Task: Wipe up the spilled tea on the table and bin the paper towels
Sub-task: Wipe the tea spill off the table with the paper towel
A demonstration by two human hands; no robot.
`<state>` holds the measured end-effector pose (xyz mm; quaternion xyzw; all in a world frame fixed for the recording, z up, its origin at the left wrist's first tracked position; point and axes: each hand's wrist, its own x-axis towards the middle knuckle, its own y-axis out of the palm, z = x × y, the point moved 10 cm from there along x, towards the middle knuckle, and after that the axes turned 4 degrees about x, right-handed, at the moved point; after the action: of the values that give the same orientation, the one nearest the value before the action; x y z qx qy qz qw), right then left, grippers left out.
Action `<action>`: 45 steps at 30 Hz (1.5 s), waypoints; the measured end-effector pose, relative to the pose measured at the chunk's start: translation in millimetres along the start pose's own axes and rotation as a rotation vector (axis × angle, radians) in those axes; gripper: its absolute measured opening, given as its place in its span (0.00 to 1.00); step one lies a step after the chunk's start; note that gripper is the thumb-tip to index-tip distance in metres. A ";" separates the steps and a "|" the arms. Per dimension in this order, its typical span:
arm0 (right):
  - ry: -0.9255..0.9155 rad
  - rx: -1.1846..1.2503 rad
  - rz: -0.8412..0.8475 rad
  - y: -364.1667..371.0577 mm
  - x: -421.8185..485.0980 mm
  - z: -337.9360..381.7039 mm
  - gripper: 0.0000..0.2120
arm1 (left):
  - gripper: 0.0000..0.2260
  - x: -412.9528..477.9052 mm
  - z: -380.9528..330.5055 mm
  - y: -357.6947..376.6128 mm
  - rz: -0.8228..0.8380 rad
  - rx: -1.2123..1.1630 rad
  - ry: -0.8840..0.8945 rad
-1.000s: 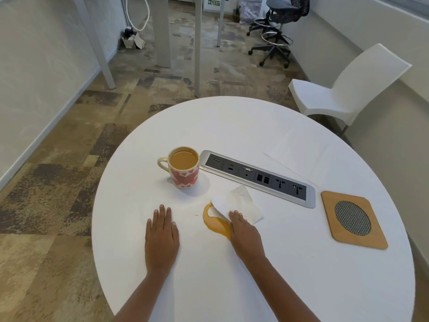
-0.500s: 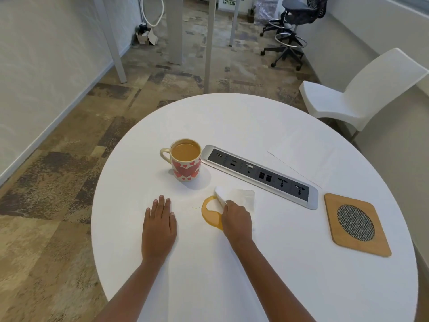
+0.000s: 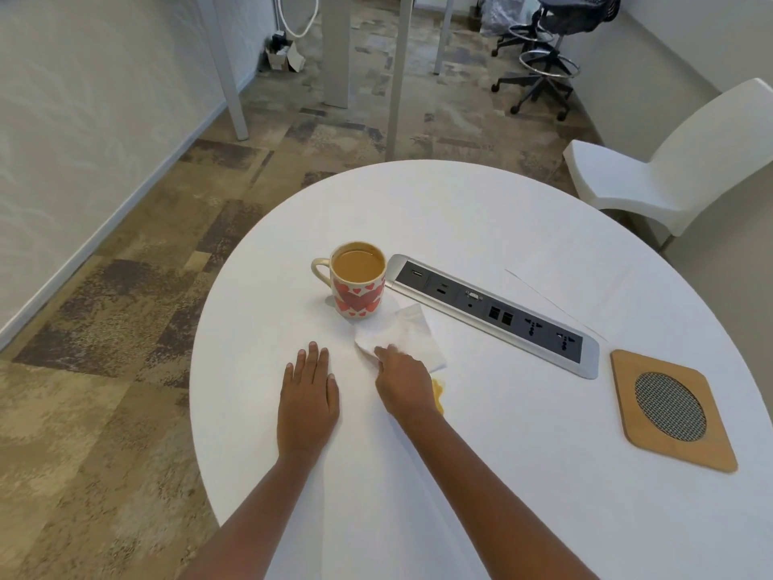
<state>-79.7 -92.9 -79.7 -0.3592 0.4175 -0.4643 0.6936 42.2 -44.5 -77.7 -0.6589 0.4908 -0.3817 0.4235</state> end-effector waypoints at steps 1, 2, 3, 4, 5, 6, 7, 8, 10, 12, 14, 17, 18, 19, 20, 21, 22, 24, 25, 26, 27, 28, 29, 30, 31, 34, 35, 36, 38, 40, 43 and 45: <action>-0.039 -0.026 0.024 4.5 -1.6 6.2 0.18 | 0.20 0.6 1.2 3.4 0.004 -0.003 -0.001; -0.077 -0.057 0.052 9.3 -3.3 11.8 0.19 | 0.20 0.2 1.3 3.1 0.016 -0.016 -0.010; -0.115 -0.096 0.082 13.8 -5.4 15.9 0.20 | 0.20 0.4 2.4 4.9 0.013 -0.024 -0.002; -0.154 -0.139 0.111 17.6 -7.6 18.2 0.21 | 0.20 0.8 3.5 4.6 0.013 -0.027 -0.010; -0.195 -0.183 0.141 21.1 -10.3 18.9 0.22 | 0.19 1.7 4.0 6.0 0.009 -0.023 0.000; -0.241 -0.228 0.169 23.8 -12.9 18.0 0.23 | 0.19 1.1 3.3 4.8 0.012 -0.029 -0.001; -0.288 -0.270 0.196 25.9 -15.6 16.0 0.24 | 0.19 1.4 3.3 5.0 -0.004 -0.021 0.004; -0.330 -0.308 0.217 27.1 -18.2 13.1 0.24 | 0.19 1.1 2.6 4.1 -0.006 -0.019 0.003; -0.397 -0.364 0.233 25.6 -22.2 6.0 0.24 | 0.20 1.1 2.0 3.6 -0.016 -0.022 0.007; -0.438 -0.394 0.227 20.5 -24.4 -0.9 0.23 | 0.20 1.3 2.8 5.2 -0.018 -0.031 0.005; -0.464 -0.420 0.217 15.4 -26.5 -7.2 0.23 | 0.20 1.2 3.7 7.5 -0.006 -0.041 0.004; -0.470 -0.462 0.215 11.6 -30.0 -16.9 0.24 | 0.21 1.3 3.4 8.0 0.003 -0.033 0.003; -0.463 -0.474 0.217 11.0 -31.6 -20.1 0.24 | 0.21 0.9 3.3 6.8 0.000 -0.035 -0.001; -0.455 -0.484 0.217 10.3 -33.4 -23.1 0.24 | 0.21 0.7 3.3 5.9 -0.007 -0.038 -0.002; -0.447 -0.491 0.214 9.5 -35.3 -25.7 0.24 | 0.22 0.2 3.5 5.1 -0.010 -0.040 -0.004; -0.433 -0.492 0.211 8.4 -37.3 -28.4 0.24 | 0.22 0.0 3.3 5.1 -0.011 -0.041 -0.003; -0.412 -0.488 0.209 7.0 -39.3 -31.4 0.24 | 0.22 -0.2 3.3 5.4 -0.006 -0.041 -0.005; -0.346 -0.479 0.204 4.7 -43.9 -39.2 0.24 | 0.22 -0.3 3.3 5.7 -0.003 -0.045 -0.008; -0.303 -0.461 0.198 3.1 -46.7 -43.4 0.25 | 0.22 -0.3 3.4 5.8 -0.002 -0.048 -0.011; -0.256 -0.437 0.189 1.2 -49.8 -47.3 0.25 | 0.23 -0.4 3.4 5.7 -0.001 -0.048 -0.013; -0.210 -0.414 0.172 -1.5 -52.6 -50.8 0.25 | 0.23 -0.3 3.1 5.7 0.001 -0.047 -0.013; -0.170 -0.397 0.152 -4.1 -55.4 -53.0 0.25 | 0.23 -0.4 2.9 5.5 0.002 -0.047 -0.013; -0.137 -0.391 0.133 -5.4 -57.9 -54.7 0.25 | 0.24 -0.6 2.7 5.3 0.002 -0.048 -0.012; -0.111 -0.382 0.120 -5.9 -60.4 -55.3 0.24 | 0.24 -0.7 2.6 5.3 0.003 -0.049 -0.013; -0.088 -0.372 0.116 -6.2 -63.0 -54.4 0.24 | 0.23 -0.8 2.8 5.5 0.007 -0.051 -0.015; -0.030 -0.323 0.097 -4.5 -68.3 -48.2 0.24 | 0.23 -1.3 2.9 5.7 0.010 -0.048 -0.017; 0.000 -0.309 0.099 -3.8 -71.2 -45.6 0.24 | 0.23 -1.4 3.0 5.8 0.013 -0.049 -0.017; 0.027 -0.314 0.084 -3.6 -74.7 -42.1 0.24 | 0.23 -1.4 3.1 5.8 0.015 -0.051 -0.019; -0.002 -0.392 -0.140 -19.5 -80.7 -24.4 0.21 | 0.23 -1.4 3.1 5.8 0.017 -0.054 -0.019; -0.004 -0.459 -0.165 -24.2 -90.5 -6.2 0.13 | 0.23 -1.4 2.8 5.9 0.019 -0.050 -0.013; -0.042 -0.418 -0.119 0.1 -98.9 3.7 0.13 | 0.23 -0.9 3.3 8.1 0.038 -0.031 -0.008; -0.108 -0.410 -0.130 6.6 -104.2 7.0 0.15 | 0.21 -0.3 3.8 8.8 0.042 -0.031 -0.009</action>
<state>-94.0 8.3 -57.2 -0.5433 0.4414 -0.3934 0.5959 42.8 -44.9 -87.2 -0.6568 0.5084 -0.3620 0.4232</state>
